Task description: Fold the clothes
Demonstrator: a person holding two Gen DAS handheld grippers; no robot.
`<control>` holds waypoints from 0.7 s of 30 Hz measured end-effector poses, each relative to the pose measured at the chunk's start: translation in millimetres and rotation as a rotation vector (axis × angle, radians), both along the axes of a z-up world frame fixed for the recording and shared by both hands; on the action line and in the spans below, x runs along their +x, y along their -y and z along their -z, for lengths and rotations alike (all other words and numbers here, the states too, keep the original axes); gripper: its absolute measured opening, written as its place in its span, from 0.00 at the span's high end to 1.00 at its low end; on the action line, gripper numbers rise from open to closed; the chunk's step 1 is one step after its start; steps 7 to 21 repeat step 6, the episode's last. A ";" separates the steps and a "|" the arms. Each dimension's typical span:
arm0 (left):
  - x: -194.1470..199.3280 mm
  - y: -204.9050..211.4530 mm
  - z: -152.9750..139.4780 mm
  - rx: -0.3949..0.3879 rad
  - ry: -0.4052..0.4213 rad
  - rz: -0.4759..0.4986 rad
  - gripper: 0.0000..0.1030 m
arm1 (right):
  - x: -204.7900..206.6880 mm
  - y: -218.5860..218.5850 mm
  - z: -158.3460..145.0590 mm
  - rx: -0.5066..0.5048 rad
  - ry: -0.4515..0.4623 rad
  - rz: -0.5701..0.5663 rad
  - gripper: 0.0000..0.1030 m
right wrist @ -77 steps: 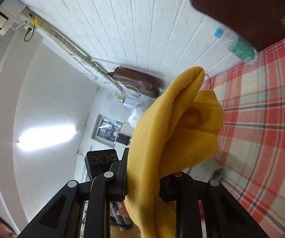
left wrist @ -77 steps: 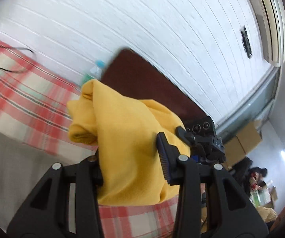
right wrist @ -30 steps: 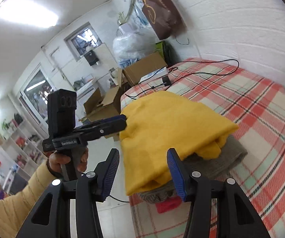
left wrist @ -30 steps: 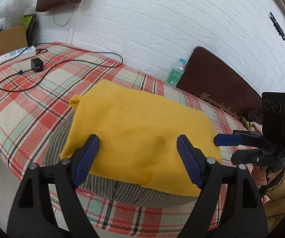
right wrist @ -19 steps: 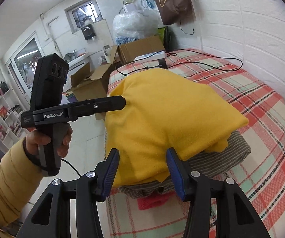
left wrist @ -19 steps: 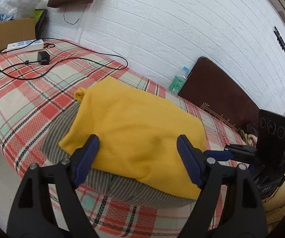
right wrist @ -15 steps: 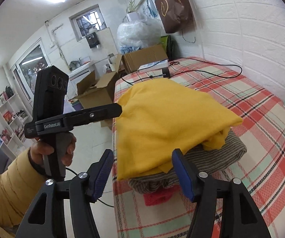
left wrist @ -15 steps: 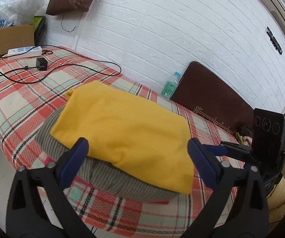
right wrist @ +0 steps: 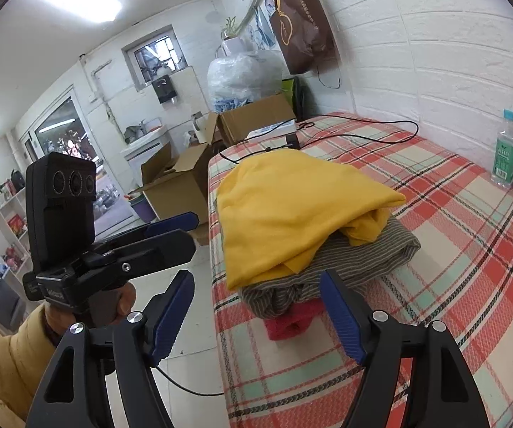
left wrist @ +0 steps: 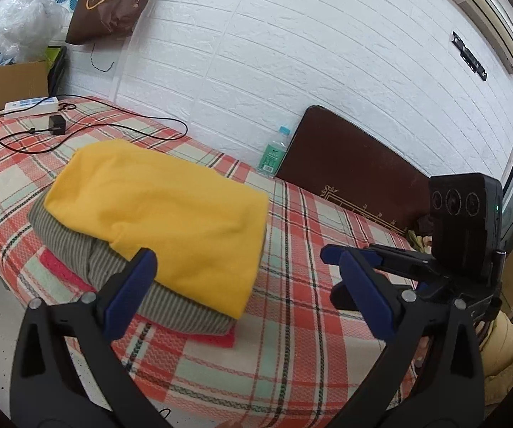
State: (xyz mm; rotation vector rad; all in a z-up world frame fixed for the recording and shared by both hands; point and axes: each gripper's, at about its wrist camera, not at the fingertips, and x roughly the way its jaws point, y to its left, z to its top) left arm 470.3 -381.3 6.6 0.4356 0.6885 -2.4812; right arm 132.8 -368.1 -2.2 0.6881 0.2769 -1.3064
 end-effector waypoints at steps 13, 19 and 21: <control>-4.2 -17.9 -8.8 -0.041 0.045 -0.031 0.01 | -4.7 -3.7 -2.2 0.006 0.008 0.029 0.27; -4.2 -17.9 -8.8 -0.041 0.045 -0.031 0.01 | -4.7 -3.7 -2.2 0.006 0.008 0.029 0.27; -4.2 -17.9 -8.8 -0.041 0.045 -0.031 0.01 | -4.7 -3.7 -2.2 0.006 0.008 0.029 0.27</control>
